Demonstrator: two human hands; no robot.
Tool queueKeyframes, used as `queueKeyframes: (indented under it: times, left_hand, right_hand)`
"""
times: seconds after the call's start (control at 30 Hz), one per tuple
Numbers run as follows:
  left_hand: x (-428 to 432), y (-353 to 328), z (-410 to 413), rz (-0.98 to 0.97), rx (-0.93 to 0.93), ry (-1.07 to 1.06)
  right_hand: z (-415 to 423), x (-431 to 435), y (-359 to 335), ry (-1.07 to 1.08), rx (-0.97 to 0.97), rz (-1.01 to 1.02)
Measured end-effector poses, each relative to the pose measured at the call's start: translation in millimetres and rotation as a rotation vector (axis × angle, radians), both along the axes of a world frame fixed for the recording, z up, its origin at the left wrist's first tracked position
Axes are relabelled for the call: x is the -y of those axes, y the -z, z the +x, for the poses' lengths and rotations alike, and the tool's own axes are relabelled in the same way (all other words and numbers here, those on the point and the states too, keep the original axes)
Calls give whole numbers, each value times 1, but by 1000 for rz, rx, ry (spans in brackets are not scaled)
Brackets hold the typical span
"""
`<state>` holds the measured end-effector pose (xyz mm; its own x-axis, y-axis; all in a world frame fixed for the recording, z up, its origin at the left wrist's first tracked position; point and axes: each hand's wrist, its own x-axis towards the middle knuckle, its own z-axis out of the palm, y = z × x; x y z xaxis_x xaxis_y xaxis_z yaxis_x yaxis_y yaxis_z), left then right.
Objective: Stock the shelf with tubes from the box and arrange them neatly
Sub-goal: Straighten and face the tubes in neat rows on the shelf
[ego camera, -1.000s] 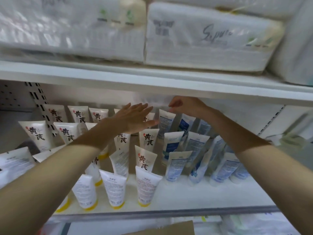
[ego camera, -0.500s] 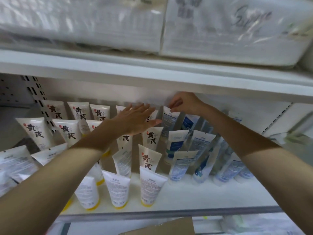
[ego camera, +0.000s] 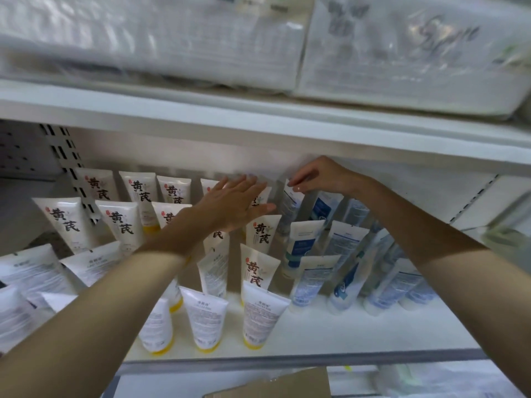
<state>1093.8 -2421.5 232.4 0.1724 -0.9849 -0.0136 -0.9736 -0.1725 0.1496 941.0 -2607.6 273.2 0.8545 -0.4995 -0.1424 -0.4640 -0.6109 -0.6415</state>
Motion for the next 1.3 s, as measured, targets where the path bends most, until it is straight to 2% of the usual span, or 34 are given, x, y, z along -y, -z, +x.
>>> queueKeyframes:
  times: [0.23, 0.57, 1.0, 1.3]
  left_hand:
    - [0, 1, -1, -10, 2, -3]
    - [-1, 2, -2, -17, -5, -15]
    - [-3, 1, -2, -12, 8, -5]
    - [-2, -1, -3, 9, 1, 2]
  right_hand:
    - [-5, 0, -3, -64, -25, 67]
    - [-11, 0, -2, -10, -13, 102]
    - [-3, -7, 9, 57, -35, -308]
    - [-8, -4, 16, 102, -30, -307]
